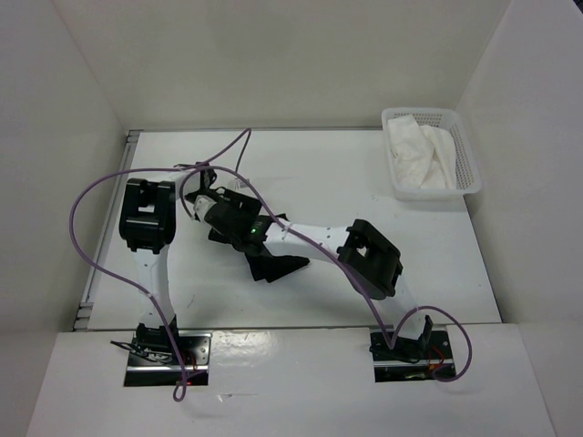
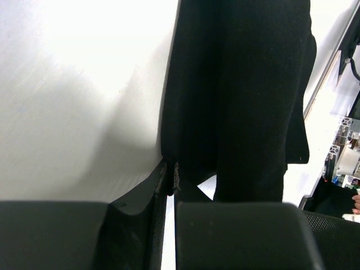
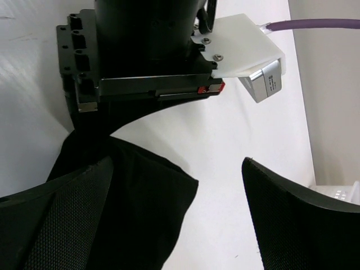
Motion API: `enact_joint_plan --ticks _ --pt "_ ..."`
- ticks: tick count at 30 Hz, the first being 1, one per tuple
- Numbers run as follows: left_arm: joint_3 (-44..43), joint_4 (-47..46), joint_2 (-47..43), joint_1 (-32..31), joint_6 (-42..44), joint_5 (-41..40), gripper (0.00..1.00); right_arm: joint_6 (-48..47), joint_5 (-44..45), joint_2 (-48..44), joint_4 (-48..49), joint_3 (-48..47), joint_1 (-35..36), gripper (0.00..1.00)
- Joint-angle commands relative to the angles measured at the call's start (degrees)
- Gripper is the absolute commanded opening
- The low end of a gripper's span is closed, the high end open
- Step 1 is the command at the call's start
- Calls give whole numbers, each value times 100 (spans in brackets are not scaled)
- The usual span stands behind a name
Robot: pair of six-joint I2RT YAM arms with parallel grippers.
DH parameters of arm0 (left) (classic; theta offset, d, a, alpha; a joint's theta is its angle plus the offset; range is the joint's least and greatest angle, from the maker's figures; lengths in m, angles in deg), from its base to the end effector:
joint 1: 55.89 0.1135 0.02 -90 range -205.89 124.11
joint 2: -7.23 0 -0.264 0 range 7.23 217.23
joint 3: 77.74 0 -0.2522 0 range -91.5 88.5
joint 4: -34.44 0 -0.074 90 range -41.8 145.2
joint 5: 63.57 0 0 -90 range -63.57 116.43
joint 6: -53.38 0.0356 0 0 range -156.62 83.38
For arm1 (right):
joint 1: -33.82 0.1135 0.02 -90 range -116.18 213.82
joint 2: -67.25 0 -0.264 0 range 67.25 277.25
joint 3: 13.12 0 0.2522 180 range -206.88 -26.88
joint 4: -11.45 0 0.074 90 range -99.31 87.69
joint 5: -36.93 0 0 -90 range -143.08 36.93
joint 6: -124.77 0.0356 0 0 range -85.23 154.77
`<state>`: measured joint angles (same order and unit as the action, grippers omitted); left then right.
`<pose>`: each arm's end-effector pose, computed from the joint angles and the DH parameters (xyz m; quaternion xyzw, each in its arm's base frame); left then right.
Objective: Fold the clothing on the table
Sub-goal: Fold the skirt
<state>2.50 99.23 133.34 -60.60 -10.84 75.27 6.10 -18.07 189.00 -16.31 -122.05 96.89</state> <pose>0.3961 -0.0595 0.1174 0.2354 0.8795 -0.4081 0.0667 0.2370 0.4215 0.2149 -0.5343 0.6935 -0.1431 0.4616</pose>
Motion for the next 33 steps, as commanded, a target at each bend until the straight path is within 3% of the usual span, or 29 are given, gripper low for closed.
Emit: enact_joint_plan --ticks 1,6,12,13,16,17,19,23,26,33 --pt "118 -110 -183 49 358 -305 8 247 147 -142 -77 -308 180 99" --pt "57 100 -235 408 480 -200 13 309 94 -713 -226 -63 294 99" --pt "57 171 -665 875 533 -313 28 55 -20 -1819 -200 797 294 99" --pt "57 171 -788 1032 533 -314 36 2 -98 -1961 -147 1069 294 99" --pt "57 171 -956 1235 533 -261 45 -121 -265 -2524 -6 1659 40 99" --pt "57 171 -1034 1323 533 -261 55 -122 -370 -2647 46 1773 -57 99" --pt "126 118 -1096 1402 533 -261 59 -122 -546 -3015 107 2116 -408 99" --pt "188 118 -1228 1648 586 -130 60 -122 -1003 -3526 213 2600 -1067 99" --pt "119 451 -1483 1701 700 423 60 -16 -1153 -3703 213 2820 -1568 99" --pt "-917 2330 -1563 877 1824 1435 59 124 -1206 -3791 213 3260 -1763 99"
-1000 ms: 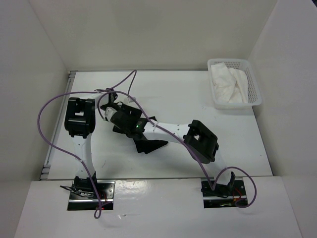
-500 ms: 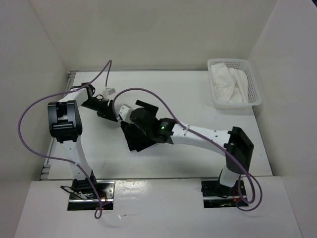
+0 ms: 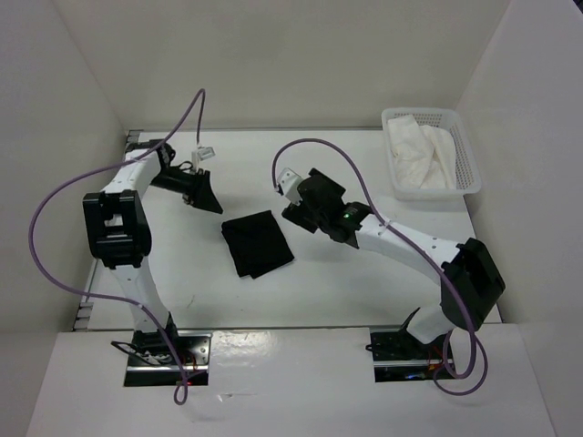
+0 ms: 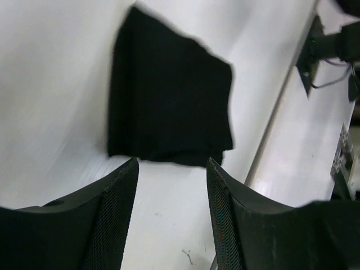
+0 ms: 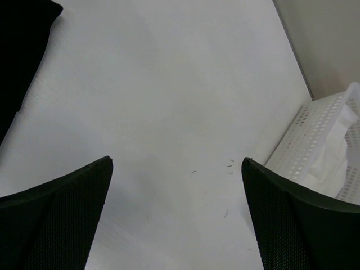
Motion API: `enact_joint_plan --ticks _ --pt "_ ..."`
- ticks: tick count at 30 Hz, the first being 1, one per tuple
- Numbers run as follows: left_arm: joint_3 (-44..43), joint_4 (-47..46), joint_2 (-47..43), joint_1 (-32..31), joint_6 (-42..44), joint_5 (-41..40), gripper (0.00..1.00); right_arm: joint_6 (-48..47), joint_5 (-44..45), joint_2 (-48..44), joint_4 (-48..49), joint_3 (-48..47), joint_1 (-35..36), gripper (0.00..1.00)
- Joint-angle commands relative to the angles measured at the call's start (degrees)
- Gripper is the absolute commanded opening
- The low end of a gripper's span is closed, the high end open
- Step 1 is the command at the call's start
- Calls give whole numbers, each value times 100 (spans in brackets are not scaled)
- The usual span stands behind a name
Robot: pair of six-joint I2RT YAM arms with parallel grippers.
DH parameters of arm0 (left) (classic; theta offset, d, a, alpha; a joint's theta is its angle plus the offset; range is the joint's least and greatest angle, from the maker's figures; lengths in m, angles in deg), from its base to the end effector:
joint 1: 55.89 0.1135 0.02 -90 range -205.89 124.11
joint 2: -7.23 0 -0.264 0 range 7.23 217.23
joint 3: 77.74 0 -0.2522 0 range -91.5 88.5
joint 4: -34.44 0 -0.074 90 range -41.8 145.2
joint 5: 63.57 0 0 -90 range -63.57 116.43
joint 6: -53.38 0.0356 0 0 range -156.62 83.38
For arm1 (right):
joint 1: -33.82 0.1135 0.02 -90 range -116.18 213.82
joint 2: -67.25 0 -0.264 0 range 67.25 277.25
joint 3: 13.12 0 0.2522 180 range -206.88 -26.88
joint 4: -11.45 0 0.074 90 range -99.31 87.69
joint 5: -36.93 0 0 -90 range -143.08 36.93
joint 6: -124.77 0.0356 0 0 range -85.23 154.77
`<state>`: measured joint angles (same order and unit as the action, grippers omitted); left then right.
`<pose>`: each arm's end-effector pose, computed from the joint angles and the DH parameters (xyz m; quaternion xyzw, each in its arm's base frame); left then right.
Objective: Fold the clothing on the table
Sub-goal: Fold the skirt
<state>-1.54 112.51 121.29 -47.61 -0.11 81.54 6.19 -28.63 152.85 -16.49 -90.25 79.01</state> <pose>0.3788 0.0256 0.2153 0.2227 0.8581 -0.4227 0.1882 0.2464 0.2272 0.2764 -0.4473 0.7551 -0.1233 0.4633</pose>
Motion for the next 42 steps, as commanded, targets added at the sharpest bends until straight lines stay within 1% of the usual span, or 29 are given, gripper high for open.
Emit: enact_joint_plan --ticks 1,3,6,10,14,17,24,29,37,42 --pt "-593 1004 -358 -519 648 808 59 116 -151 -88 231 80 25 99" --pt "-769 1004 -498 -834 586 808 59 168 -151 70 231 80 25 99" --pt "-997 1004 -499 -1125 428 808 60 168 -98 141 231 80 25 99" --pt "-1051 1004 -60 -1573 357 861 60 168 -98 141 231 80 25 99" --pt "-1112 1004 467 -1714 357 659 60 168 -98 141 231 141 25 99" --pt "-1112 1004 880 -1715 357 545 60 168 -98 193 284 194 25 99" --pt "-989 1004 1250 -1645 629 360 60 168 -98 246 284 194 25 99" --pt "-542 1004 1575 -1373 998 298 60 168 -45 299 336 299 25 99" --pt "117 1004 2155 -907 1859 351 60 168 7 544 336 299 25 99" --pt "101 1004 2437 -696 2053 404 60 116 183 738 389 299 25 99"
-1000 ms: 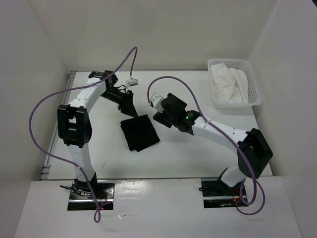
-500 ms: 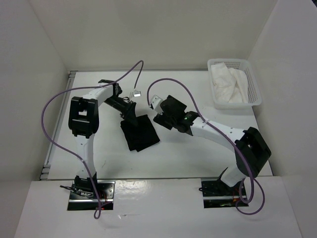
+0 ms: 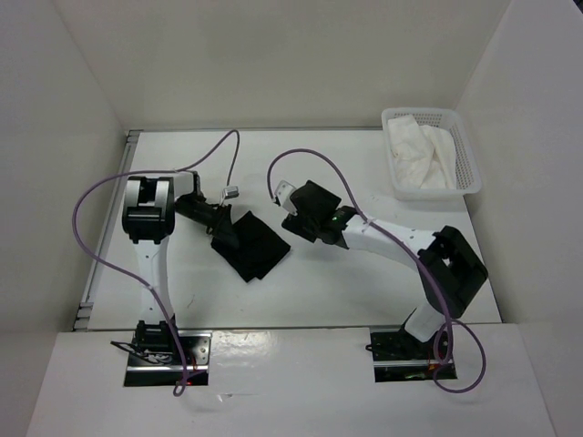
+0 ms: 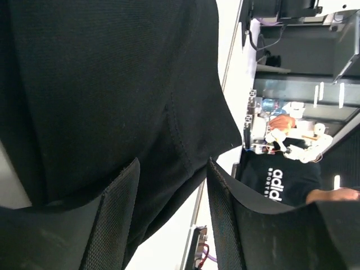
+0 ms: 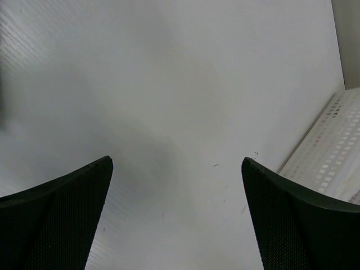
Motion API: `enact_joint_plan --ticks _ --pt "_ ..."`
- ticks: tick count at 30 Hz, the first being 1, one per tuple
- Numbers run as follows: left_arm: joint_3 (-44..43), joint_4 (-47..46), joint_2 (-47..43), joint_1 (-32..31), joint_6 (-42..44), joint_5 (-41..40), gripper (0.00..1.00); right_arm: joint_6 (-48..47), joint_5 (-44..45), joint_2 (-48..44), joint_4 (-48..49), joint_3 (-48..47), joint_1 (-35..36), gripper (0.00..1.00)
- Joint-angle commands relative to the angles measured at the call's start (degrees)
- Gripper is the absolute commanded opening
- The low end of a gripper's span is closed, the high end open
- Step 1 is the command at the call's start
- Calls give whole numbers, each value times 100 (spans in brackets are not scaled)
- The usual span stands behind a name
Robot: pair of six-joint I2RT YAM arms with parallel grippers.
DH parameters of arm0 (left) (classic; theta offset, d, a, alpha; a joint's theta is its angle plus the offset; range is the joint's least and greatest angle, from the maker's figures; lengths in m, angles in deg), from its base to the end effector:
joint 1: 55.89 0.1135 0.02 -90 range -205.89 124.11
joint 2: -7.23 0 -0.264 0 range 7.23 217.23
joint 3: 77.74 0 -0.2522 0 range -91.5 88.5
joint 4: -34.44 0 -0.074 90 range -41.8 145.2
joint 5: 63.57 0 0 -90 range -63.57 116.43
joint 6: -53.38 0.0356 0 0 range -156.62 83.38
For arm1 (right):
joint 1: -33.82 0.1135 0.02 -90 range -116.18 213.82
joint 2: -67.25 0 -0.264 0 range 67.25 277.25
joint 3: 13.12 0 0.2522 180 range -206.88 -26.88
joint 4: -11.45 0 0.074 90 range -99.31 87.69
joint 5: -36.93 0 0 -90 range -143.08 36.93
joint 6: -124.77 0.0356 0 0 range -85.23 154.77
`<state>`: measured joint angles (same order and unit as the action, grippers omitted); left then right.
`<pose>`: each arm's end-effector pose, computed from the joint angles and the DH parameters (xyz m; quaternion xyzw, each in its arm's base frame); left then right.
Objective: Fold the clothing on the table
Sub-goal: Fold the skirt
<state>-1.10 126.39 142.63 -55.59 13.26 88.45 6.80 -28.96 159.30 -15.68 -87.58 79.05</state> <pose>0.3712 -0.0295 0.0899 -0.2070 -0.8073 0.5524 0.0180 0.2537 0.2351 0.2262 -0.4736 0.7725 -0.1341 0.4011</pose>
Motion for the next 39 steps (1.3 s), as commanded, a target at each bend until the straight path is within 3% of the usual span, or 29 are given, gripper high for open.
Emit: enact_joint_plan --ticks 1,8,10,12,13,14,17,21,22,23,26,31,35,39 --pt "5 -384 303 102 576 -287 59 54 294 94 308 -20 21 99" --pt "-1119 -384 -1680 155 -838 -287 62 169 270 -862 185 -231 -260 99" --pt "-1549 -384 -2454 225 -1304 -348 73 317 77 -1510 185 -231 -733 99" --pt "-2077 -384 -3172 427 -1928 -427 77 658 -441 -1996 133 -169 -1486 99" --pt "-2218 -436 -3394 515 -2165 -523 86 783 -669 -2537 72 -100 -1769 99" --pt "-2219 -828 -3649 733 -2951 -681 97 932 -1028 -2830 71 57 -2033 99" --pt "-1598 -2094 -5274 1191 -4331 -1856 100 1389 -1435 -3876 -200 349 -3157 99" --pt "509 -3800 -7374 1385 -5207 -4384 100 1925 -1278 -4642 -1167 227 -3564 99" --pt "1375 -4316 -8240 1386 -5348 -4696 100 2057 -1278 -4861 -1421 226 -3687 99" --pt "1628 -4373 -8474 1386 -5419 -4899 100 2058 -1278 -4942 -1475 278 -3854 99" --pt "1927 -3839 -8424 1386 -5420 -4928 100 2234 -1050 -4995 -1476 594 -4215 99" --pt "2534 -3995 -8608 1632 -5235 -4980 100 2199 -1401 -4942 -1678 770 -4611 99" --pt "3123 -4224 -8486 1798 -4875 -4377 100 2199 -1235 -4942 -1556 849 -4611 99" --pt "3063 -4163 -8319 1799 -4822 -4550 100 2199 -1225 -4819 -1555 850 -4611 99"
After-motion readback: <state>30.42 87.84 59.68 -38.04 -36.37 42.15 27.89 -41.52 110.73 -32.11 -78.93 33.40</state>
